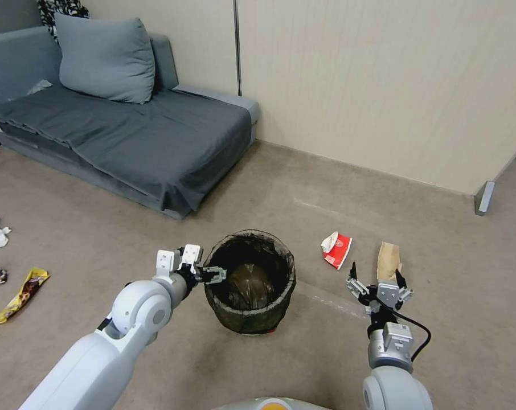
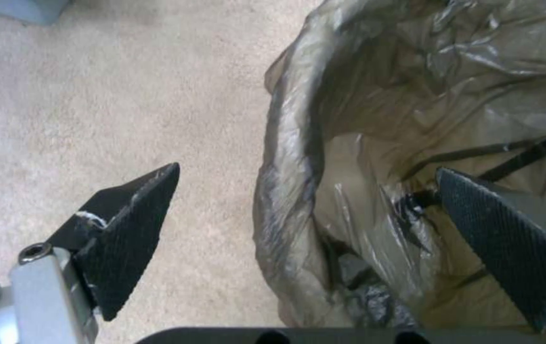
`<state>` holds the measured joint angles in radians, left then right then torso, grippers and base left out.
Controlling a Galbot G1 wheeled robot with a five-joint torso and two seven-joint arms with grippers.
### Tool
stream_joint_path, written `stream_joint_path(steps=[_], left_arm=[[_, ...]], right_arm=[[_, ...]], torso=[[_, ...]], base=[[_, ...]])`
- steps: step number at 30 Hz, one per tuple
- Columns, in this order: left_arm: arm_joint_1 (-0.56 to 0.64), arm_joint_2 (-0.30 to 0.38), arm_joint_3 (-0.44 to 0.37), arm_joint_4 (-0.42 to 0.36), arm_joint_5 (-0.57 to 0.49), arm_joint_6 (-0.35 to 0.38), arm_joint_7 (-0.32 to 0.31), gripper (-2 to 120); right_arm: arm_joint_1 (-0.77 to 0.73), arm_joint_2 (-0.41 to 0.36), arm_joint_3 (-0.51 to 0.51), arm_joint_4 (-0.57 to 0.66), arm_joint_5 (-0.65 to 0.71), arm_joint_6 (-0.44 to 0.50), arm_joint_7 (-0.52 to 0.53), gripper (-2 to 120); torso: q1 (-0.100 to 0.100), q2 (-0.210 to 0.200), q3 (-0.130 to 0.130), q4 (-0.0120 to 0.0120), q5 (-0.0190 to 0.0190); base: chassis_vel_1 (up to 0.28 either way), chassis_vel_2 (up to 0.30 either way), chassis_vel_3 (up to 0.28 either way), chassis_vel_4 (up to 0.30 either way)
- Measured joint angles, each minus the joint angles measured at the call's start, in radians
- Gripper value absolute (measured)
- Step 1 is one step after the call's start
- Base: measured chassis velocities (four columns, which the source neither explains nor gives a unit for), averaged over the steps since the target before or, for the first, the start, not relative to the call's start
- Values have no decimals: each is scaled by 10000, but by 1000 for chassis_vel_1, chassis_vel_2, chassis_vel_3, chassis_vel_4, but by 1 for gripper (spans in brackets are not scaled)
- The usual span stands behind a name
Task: Pick up the trash bin, then pick up the garbage from the floor and place it into the trash bin.
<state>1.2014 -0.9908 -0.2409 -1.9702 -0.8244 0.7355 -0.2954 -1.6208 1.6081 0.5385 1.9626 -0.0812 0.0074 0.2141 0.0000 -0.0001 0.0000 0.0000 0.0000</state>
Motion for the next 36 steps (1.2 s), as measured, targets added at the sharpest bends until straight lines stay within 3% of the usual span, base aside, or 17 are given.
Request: stream_joint_path(steps=[31, 36], left_arm=[[99, -345, 274, 580, 252, -3, 602, 100], [96, -339, 274, 562, 248, -3, 739, 84]], right_arm=[[-5, 0, -21, -128, -30, 34, 42, 100], [32, 0, -17, -146, -30, 29, 47, 100]], torso=[[0, 1, 0, 0, 1], [0, 0, 0, -1, 0]], base=[[0, 0, 0, 0], [0, 0, 0, 0]])
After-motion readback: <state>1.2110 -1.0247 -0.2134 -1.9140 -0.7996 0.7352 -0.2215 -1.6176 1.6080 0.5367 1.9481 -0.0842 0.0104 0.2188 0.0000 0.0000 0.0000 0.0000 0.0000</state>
